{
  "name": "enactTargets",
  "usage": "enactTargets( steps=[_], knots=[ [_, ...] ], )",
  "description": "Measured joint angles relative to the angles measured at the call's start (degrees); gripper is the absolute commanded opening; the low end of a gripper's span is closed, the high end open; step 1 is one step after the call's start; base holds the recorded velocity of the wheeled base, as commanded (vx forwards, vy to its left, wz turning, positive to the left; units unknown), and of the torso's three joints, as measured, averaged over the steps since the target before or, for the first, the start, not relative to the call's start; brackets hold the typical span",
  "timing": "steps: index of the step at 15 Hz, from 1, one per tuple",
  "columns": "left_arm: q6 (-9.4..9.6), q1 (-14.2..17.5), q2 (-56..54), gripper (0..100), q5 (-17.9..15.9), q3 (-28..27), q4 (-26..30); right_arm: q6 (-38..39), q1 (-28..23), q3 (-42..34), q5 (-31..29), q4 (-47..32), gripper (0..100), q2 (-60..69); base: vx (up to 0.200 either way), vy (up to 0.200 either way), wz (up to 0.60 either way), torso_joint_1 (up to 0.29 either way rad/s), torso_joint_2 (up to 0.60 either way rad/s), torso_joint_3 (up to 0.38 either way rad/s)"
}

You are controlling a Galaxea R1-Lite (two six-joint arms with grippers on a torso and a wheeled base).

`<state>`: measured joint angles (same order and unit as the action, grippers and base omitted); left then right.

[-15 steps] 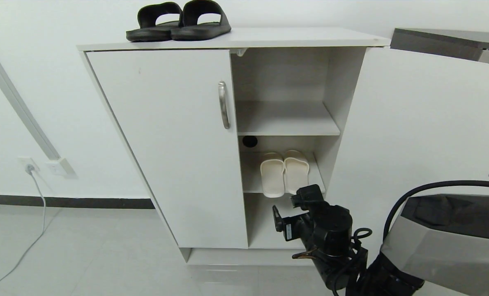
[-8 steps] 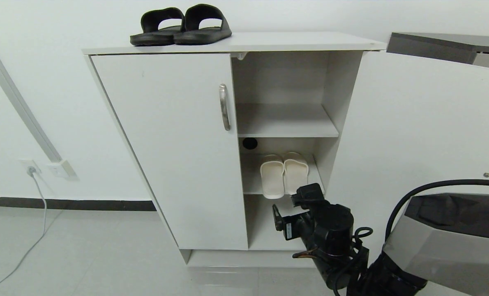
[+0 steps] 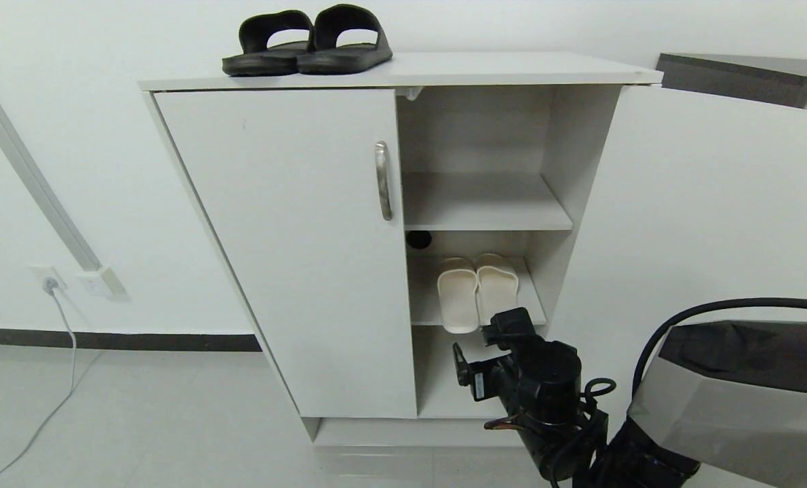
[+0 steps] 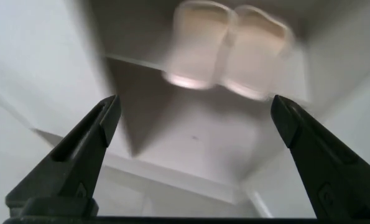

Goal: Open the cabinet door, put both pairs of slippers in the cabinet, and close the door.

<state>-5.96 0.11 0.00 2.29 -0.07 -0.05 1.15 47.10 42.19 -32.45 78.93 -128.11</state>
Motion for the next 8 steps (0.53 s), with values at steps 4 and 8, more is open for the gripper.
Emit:
enactTargets(
  steps=[4, 8],
  knots=[
    [0.00, 0.02, 0.00, 0, -0.02, -0.02, -0.02, 0.00, -0.04, -0.29, 0.02, 0.60, 100, -0.37, 0.000, 0.200, 0.00, 0.000, 0.01, 0.005],
    [0.00, 0.02, 0.00, 0, -0.02, -0.02, -0.09, 0.05, -0.09, -0.44, 0.02, 0.66, 100, -0.52, 0.000, 0.200, 0.00, 0.001, 0.00, 0.000]
  ],
)
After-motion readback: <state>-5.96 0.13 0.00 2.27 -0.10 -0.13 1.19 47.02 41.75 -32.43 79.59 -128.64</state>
